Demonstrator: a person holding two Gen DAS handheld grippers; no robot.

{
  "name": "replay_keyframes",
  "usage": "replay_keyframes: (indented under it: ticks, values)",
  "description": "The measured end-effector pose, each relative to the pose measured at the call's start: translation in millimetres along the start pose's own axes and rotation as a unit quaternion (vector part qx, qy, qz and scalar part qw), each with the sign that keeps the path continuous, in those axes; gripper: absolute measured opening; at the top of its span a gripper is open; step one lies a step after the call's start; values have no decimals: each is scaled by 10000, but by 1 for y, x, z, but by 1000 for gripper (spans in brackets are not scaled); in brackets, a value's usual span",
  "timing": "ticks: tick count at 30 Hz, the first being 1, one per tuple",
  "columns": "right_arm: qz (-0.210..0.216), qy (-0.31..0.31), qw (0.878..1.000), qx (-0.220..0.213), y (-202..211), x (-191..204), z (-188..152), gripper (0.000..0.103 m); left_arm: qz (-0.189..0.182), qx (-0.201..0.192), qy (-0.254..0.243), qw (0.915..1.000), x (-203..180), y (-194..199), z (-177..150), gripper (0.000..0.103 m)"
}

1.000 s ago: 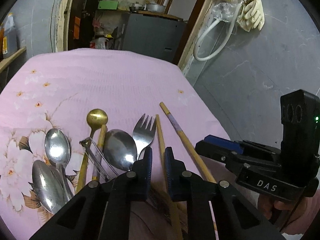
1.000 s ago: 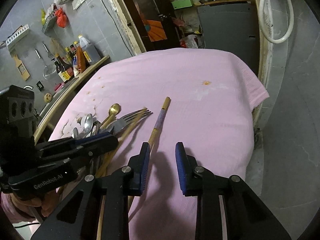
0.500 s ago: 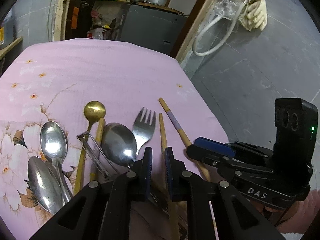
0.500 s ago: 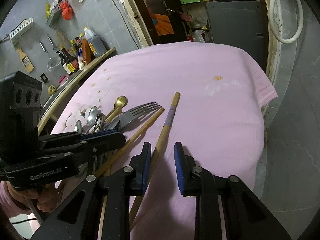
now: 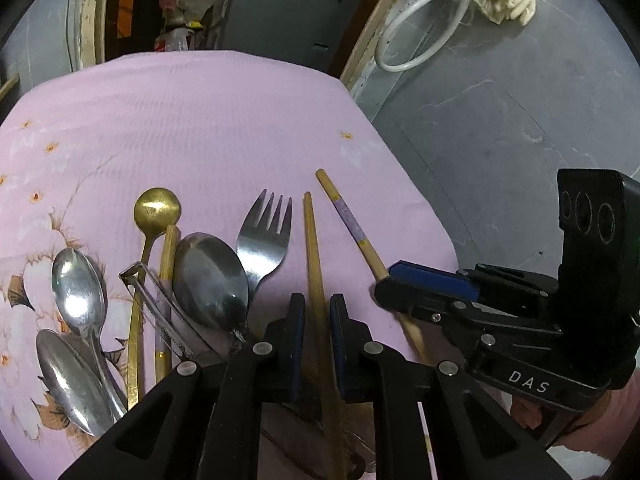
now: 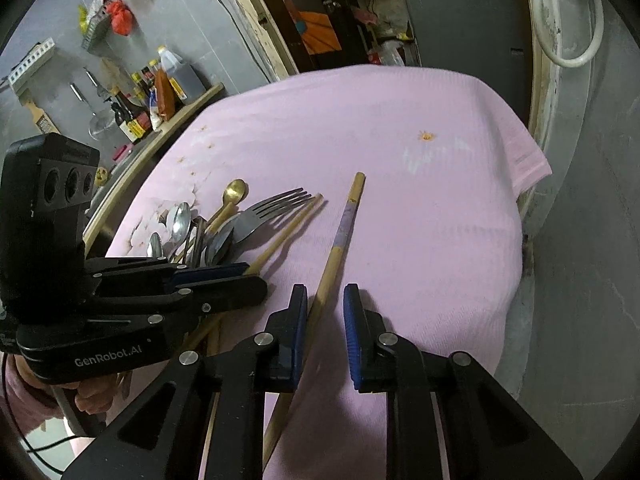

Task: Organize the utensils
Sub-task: 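Grasp a plain wooden chopstick with the left tool while the right grasps the purple-banded chopstick, then lift both chopsticks and carry them over the white perforated basket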

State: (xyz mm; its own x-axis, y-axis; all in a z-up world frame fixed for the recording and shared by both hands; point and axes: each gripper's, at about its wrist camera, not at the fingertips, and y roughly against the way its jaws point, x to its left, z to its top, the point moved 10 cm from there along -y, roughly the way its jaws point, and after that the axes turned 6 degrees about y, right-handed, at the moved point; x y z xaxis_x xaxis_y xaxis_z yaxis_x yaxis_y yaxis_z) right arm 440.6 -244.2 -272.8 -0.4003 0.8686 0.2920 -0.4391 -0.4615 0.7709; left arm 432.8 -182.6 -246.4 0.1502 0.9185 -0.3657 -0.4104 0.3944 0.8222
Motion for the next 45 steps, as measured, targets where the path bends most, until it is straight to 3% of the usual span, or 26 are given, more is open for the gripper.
replay_keyframes:
  ticks: [5, 7, 11, 20, 26, 32, 39, 45]
  values:
    - [-58, -243, 9994, 249, -5, -2, 2, 16, 63, 79, 157, 9998, 1, -2, 7, 7]
    - [-24, -341, 9989, 306, -8, 1, 0, 10, 202, 2, 144, 9997, 4, 0, 7, 7]
    - [161, -701, 9970, 279, -8, 2, -3, 8, 277, -258, 303, 9988, 5, 15, 3, 7]
    - [211, -492, 9976, -448, 43, 42, 2, 6, 24, -1197, 479, 9916, -2, 96, 2, 7]
    - [472, -511, 9914, -1109, 95, 86, 22, 6, -143, -1763, 559, 9826, 2, 162, 4, 7]
    - [817, -574, 9794, -1758, 129, 148, 39, 6, -166, -2163, 449, 9752, 18, 233, -1, 7]
    - [1288, -592, 9615, -2352, 139, 226, 57, 6, -87, -2550, 386, 9661, 58, 301, -11, 7]
    - [1589, -605, 9431, -2859, 134, 283, 74, 6, -151, -2967, 768, 9518, 102, 338, -6, 7]
